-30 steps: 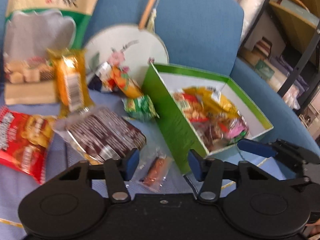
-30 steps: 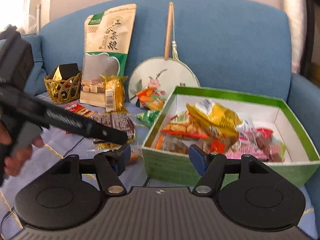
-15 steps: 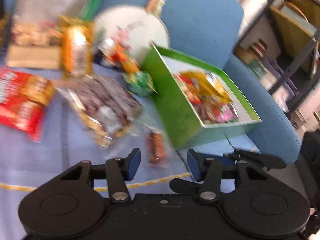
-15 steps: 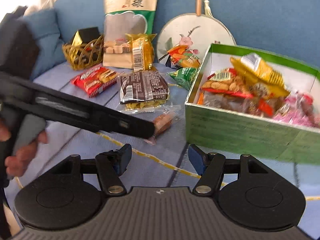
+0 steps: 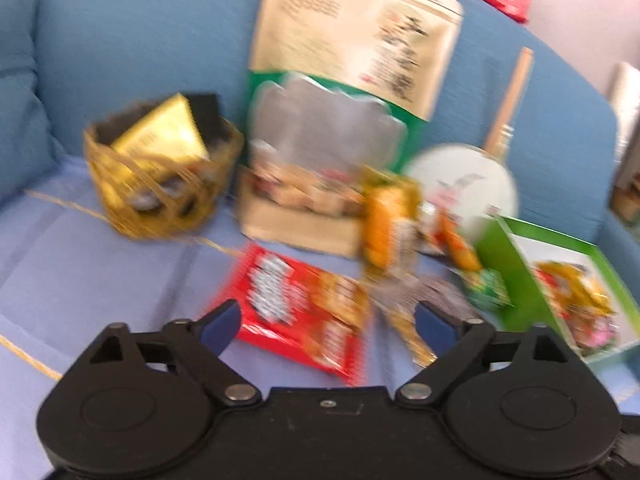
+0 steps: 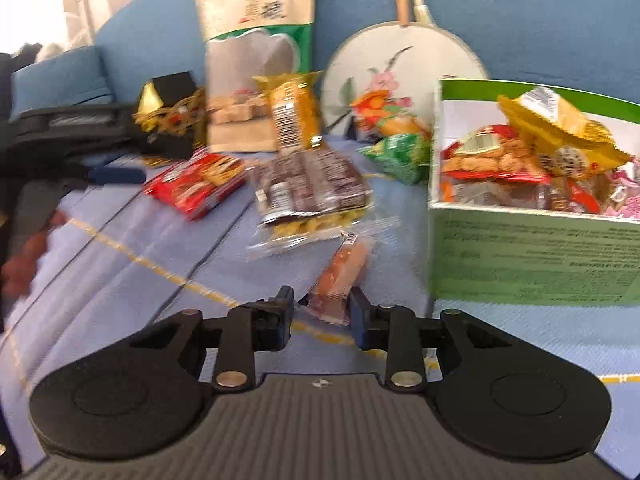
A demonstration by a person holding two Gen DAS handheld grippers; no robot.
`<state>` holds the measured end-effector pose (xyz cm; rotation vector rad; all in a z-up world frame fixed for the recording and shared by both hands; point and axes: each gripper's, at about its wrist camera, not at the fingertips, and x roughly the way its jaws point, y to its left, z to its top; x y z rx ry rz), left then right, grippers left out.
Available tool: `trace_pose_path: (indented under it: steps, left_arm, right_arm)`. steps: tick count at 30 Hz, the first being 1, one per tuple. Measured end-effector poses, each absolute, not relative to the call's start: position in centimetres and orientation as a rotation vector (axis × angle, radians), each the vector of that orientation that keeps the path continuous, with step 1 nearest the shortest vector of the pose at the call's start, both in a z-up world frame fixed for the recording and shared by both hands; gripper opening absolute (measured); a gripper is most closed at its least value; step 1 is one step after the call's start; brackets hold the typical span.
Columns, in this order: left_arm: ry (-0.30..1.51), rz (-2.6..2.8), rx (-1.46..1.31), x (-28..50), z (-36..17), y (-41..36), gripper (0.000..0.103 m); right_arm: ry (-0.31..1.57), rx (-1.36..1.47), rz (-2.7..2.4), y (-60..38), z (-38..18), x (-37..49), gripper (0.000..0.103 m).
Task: Organize snacks
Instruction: 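Reach the right gripper to the small orange candy stick on the table, then grasp the yellow juice-like packet with the left gripper while the right grasps the orange candy stick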
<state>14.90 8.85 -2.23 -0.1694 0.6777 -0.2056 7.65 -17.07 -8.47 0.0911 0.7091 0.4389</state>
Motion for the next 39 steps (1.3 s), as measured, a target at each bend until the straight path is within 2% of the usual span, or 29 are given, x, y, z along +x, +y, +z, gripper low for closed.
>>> trace_pose_path:
  steps: [9, 20, 23, 28, 29, 30, 31, 32, 39]
  left_arm:
    - [0.8, -0.126, -0.201, 19.2, -4.8, 11.9, 0.103]
    - [0.844, -0.374, -0.166, 13.7, -3.7, 9.5, 0.103]
    - [0.785, -0.395, -0.214, 13.3, -1.6, 9.4, 0.103]
    - [0.663, -0.334, -0.195, 15.8, 0.9, 6.6, 0.103]
    - [0.658, -0.323, -0.176, 16.7, 0.9, 5.7, 0.103]
    - [0.659, -0.3, -0.158, 17.7, 0.8, 4.6, 0.103]
    - [0.661, -0.283, -0.147, 18.8, 0.6, 3.7, 0.103]
    - [0.661, -0.281, -0.138, 19.7, 0.4, 2.9, 0.103]
    - [0.678, -0.226, -0.075, 24.5, -1.7, -1.3, 0.103]
  right_arm:
    - [0.714, 0.099, 0.469, -16.7, -8.6, 7.5, 0.053]
    - [0.722, 0.111, 0.441, -17.3, -8.6, 7.5, 0.054]
    - [0.711, 0.124, 0.424, -17.4, -8.6, 7.5, 0.057]
    - [0.695, 0.159, 0.388, -17.6, -8.7, 8.1, 0.076]
    - [0.695, 0.158, 0.384, -17.7, -8.8, 8.2, 0.077]
    - [0.702, 0.149, 0.388, -17.7, -8.8, 8.4, 0.073]
    - [0.715, 0.133, 0.398, -17.8, -8.8, 8.5, 0.05]
    - [0.725, 0.117, 0.405, -17.8, -8.7, 8.5, 0.045]
    - [0.718, 0.121, 0.372, -19.0, -8.7, 8.2, 0.047]
